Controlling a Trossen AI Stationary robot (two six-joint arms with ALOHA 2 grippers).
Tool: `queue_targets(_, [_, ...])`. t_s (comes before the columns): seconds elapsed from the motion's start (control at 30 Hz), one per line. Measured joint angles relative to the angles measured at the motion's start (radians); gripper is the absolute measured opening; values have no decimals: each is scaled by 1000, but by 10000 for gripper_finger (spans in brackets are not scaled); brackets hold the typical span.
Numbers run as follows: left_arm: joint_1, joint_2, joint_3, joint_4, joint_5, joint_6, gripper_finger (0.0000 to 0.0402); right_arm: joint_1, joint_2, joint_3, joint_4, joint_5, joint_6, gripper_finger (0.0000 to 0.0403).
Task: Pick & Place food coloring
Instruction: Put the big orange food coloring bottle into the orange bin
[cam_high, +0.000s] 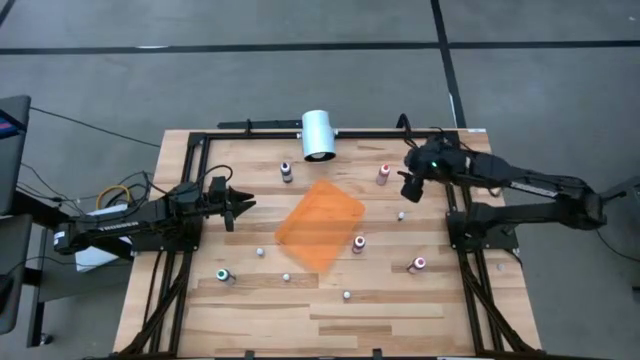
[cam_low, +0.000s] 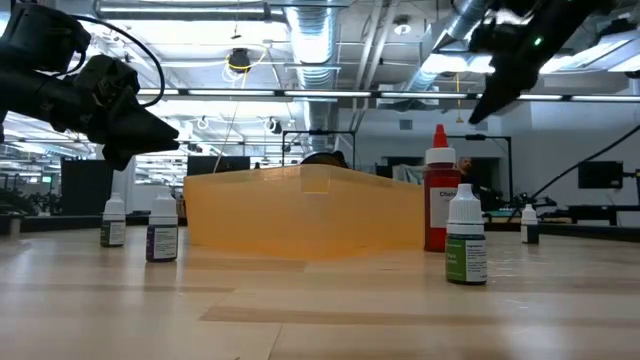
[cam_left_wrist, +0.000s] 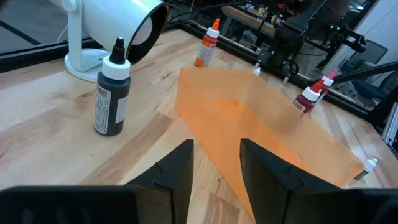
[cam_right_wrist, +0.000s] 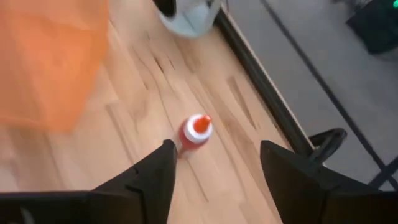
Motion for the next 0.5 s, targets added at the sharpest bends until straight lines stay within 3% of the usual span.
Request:
queue_targets(0.23, [0,0,0,0,0,0,122,-159,128,0,26,-163,-142,227])
queue_targets(0.5, [0,0,0,0,0,0,122,-245,269,0,129,-337,-206,225])
